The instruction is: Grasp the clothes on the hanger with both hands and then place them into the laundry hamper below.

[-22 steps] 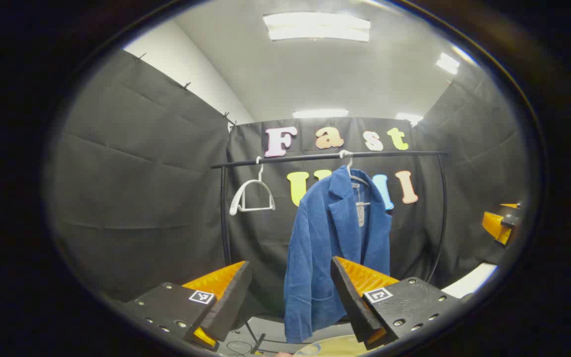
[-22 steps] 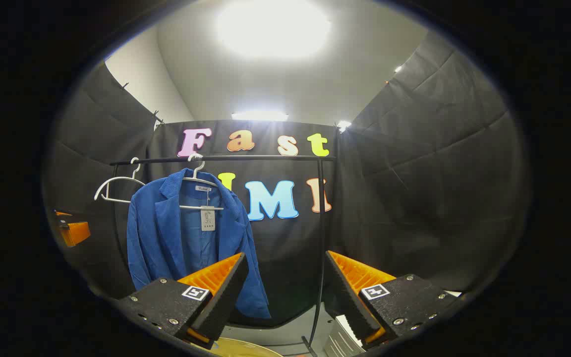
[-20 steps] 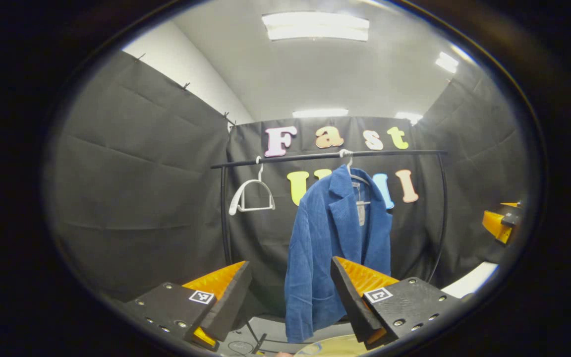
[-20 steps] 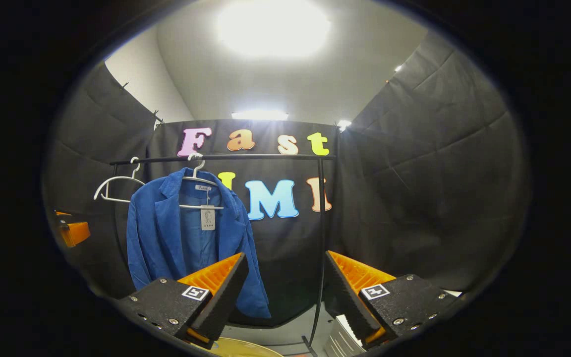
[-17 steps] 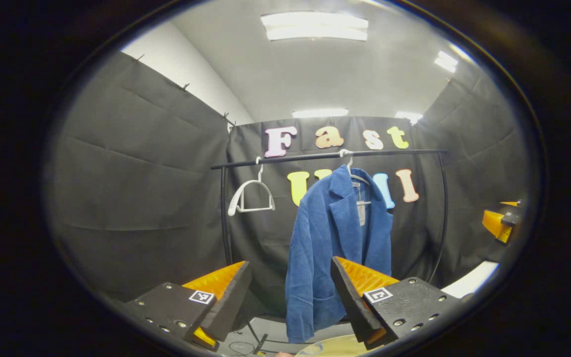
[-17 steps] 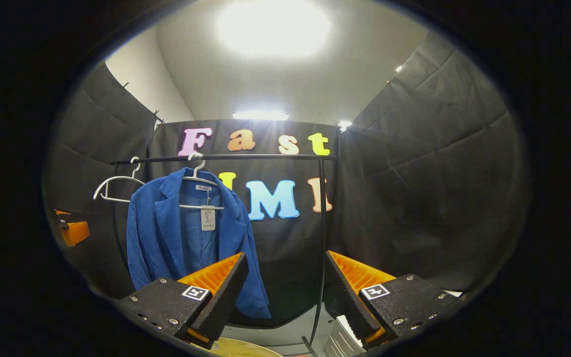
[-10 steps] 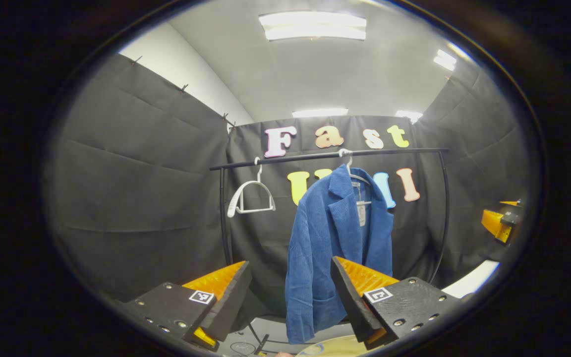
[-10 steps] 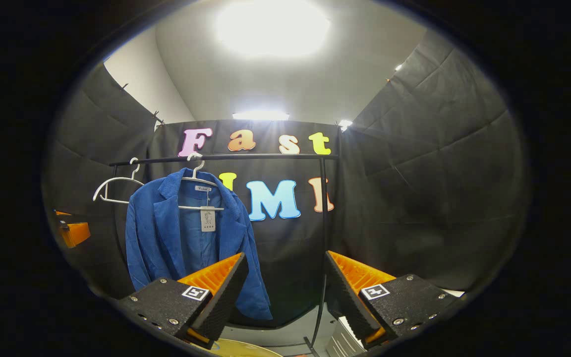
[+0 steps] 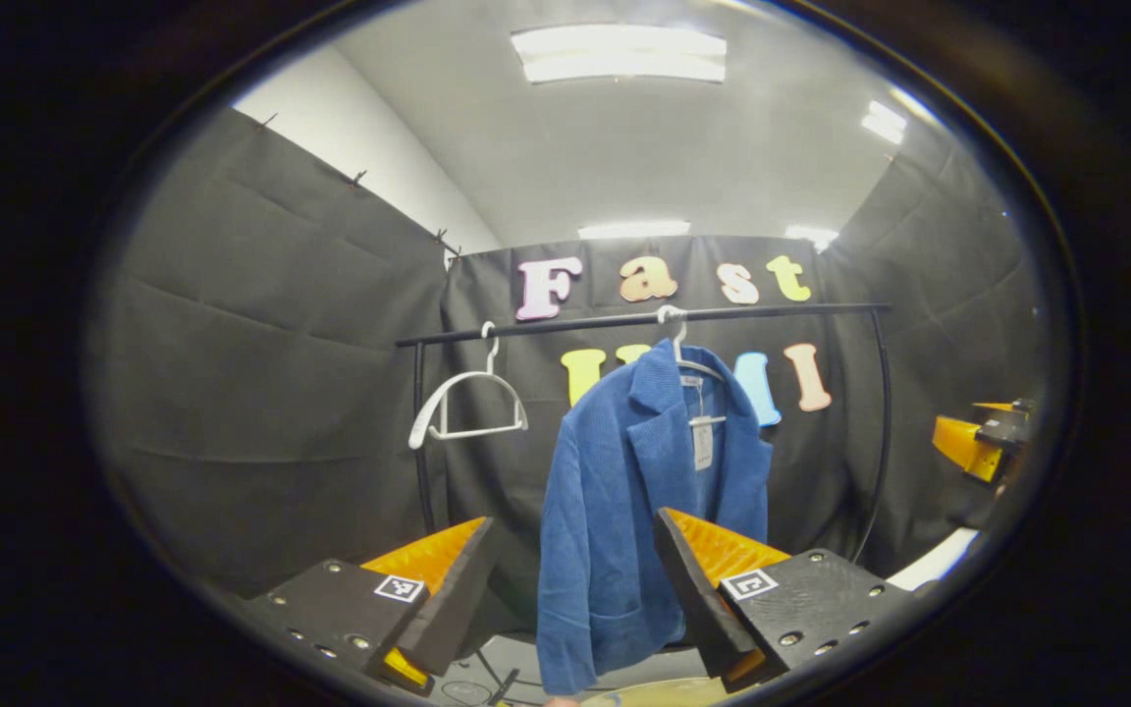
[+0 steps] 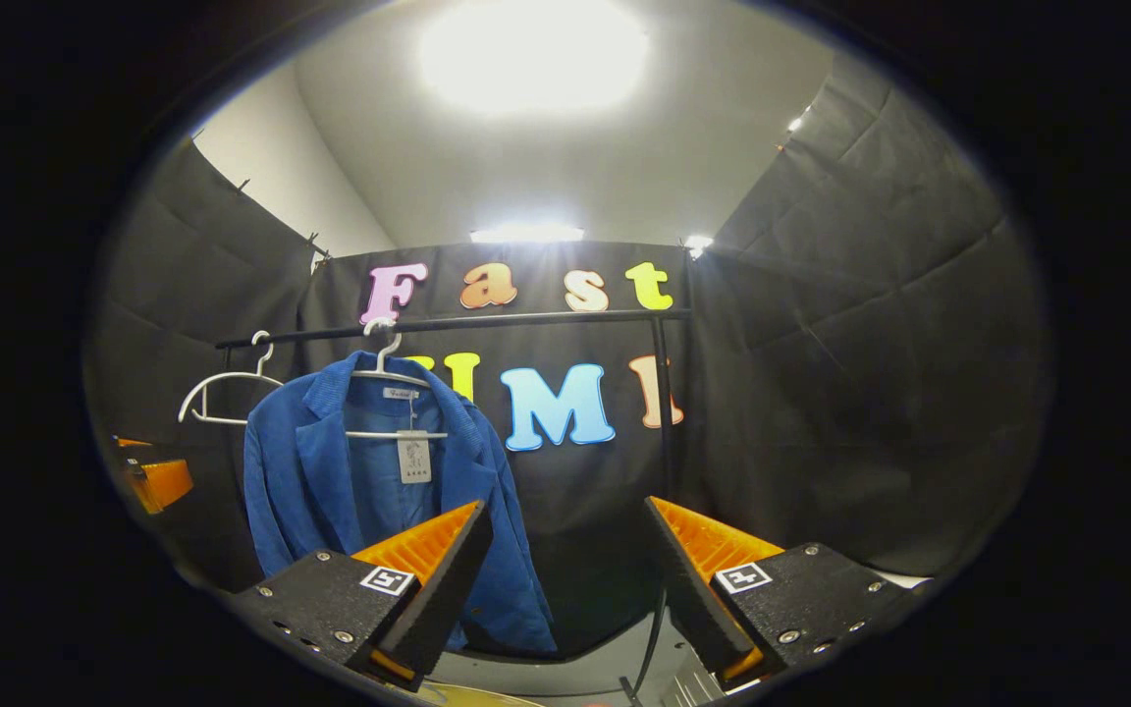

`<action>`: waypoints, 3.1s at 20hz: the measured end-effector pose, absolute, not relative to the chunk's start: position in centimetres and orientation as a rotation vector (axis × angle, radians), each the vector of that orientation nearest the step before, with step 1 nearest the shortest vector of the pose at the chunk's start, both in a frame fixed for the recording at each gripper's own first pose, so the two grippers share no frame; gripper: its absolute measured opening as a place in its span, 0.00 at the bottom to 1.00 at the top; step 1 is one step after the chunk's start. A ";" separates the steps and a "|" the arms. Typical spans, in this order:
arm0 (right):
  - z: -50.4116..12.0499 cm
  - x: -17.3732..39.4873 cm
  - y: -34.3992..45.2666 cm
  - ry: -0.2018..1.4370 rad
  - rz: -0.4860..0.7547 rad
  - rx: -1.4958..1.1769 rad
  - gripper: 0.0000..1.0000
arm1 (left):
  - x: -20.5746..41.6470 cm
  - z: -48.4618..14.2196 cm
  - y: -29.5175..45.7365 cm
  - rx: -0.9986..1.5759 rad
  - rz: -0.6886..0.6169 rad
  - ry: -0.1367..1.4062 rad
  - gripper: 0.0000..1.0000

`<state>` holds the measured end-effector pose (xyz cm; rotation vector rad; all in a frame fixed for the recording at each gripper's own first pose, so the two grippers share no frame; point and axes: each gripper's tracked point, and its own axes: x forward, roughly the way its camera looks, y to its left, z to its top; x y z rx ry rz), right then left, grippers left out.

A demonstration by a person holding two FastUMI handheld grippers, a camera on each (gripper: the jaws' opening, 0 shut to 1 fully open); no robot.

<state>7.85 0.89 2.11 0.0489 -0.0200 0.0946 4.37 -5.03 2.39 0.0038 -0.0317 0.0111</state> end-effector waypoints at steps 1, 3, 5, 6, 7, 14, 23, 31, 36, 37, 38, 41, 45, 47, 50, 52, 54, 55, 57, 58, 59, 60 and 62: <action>2.5 8.7 1.1 -0.027 0.108 0.053 0.95 | 4.9 2.8 -5.6 0.005 0.012 -0.037 0.99; 3.1 10.2 1.5 -0.043 0.136 0.058 0.95 | 5.8 3.4 -6.5 0.006 0.021 -0.048 0.94; 3.6 11.8 2.3 -0.059 0.169 0.063 0.95 | 6.7 4.1 -7.6 0.002 0.025 -0.063 0.89; 3.8 12.7 2.8 -0.067 0.184 0.065 0.95 | 7.3 4.5 -8.3 -0.001 0.026 -0.068 0.87; 4.0 13.5 3.2 -0.074 0.201 0.067 0.95 | 8.1 4.8 -8.9 -0.005 0.028 -0.072 0.99; 5.1 18.9 6.4 -0.117 0.298 0.095 0.95 | 12.8 5.4 -12.8 0.000 0.043 -0.084 0.93; 4.0 25.5 10.2 -0.108 0.388 0.131 0.95 | 19.4 3.8 -15.4 -0.007 0.082 -0.065 0.93; 0.0 30.8 14.0 -0.030 0.470 0.140 0.95 | 25.2 -0.2 -15.6 0.026 0.150 0.009 0.99; -3.8 32.7 16.6 0.075 0.524 0.149 0.94 | 27.3 -2.4 -14.6 0.027 0.203 0.046 0.96; -4.4 33.0 17.0 0.090 0.529 0.146 0.94 | 27.6 -2.7 -14.6 0.023 0.205 0.049 0.94; -5.0 33.3 17.4 0.105 0.529 0.142 0.94 | 27.9 -3.2 -15.1 0.019 0.208 0.046 0.93; -6.6 34.5 18.5 0.145 0.525 0.145 0.94 | 28.5 -4.0 -14.6 0.033 0.229 0.047 0.93; -8.6 35.9 19.7 0.192 0.511 0.141 0.94 | 28.8 -4.9 -13.4 0.072 0.290 0.056 0.90; -9.2 36.0 20.3 0.214 0.524 0.142 0.86 | 29.0 -5.1 -13.2 0.078 0.296 0.060 0.84; -8.8 35.3 20.7 0.215 0.563 0.166 0.51 | 29.2 -5.2 -13.4 0.083 0.263 0.070 0.78; -8.1 35.1 20.1 0.189 0.554 0.158 0.17 | 29.1 -5.1 -13.4 0.068 0.253 0.071 0.54; -6.5 33.8 20.2 0.136 0.592 0.174 0.06 | 28.5 -4.6 -13.1 0.070 0.249 0.063 0.53; -5.0 33.1 19.8 0.080 0.594 0.170 0.03 | 27.6 -4.0 -12.1 0.092 0.291 0.042 0.39; -2.5 31.8 19.1 -0.007 0.602 0.123 0.01 | 26.6 -3.3 -12.6 0.076 0.251 0.017 0.10; -1.2 31.4 19.0 -0.042 0.605 0.105 0.01 | 26.1 -2.9 -12.9 0.072 0.239 0.013 0.06; -0.1 31.1 18.9 -0.071 0.606 0.092 0.01 | 26.0 -2.5 -12.9 0.079 0.237 0.008 0.06; 1.1 31.0 18.7 -0.100 0.600 0.083 0.01 | 25.9 -2.1 -12.7 0.087 0.239 0.002 0.10; 2.9 31.2 18.2 -0.144 0.582 0.069 0.01 | 24.9 -0.6 -12.6 0.100 0.242 -0.017 0.06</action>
